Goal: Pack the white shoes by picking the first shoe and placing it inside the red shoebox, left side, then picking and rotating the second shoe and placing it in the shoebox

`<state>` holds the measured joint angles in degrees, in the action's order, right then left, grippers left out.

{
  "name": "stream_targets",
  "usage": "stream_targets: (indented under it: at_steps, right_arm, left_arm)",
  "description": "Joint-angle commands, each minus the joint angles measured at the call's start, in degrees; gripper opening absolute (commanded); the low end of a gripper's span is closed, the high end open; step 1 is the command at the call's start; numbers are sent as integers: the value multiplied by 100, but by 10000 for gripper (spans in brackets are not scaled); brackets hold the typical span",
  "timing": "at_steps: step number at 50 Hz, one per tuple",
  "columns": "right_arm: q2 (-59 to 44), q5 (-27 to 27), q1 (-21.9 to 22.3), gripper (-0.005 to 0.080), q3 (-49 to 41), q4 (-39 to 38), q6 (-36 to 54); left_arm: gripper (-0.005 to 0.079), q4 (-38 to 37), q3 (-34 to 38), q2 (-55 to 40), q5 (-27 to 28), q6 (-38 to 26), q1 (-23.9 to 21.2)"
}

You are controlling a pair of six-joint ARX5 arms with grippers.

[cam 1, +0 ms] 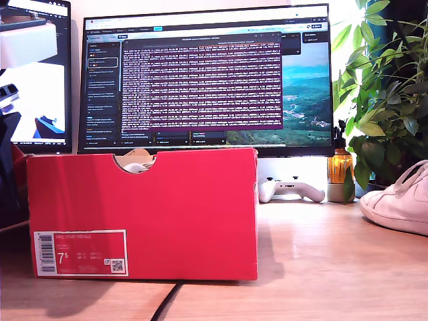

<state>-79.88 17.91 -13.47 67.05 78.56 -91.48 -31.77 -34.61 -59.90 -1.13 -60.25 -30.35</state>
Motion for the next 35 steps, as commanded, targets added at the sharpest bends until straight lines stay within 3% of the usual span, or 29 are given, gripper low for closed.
stream_targets:
  at_steps: [1, 35]
  right_arm:
    - [-4, 17, 68, 714, -118, -7, -105]
    - [-9, -304, 584, 693, -1412, -1923, -24]
  left_arm:
    - [-19, 11, -55, -52, 33, 35, -2]
    - [-19, 11, -55, -52, 96, 35, -2]
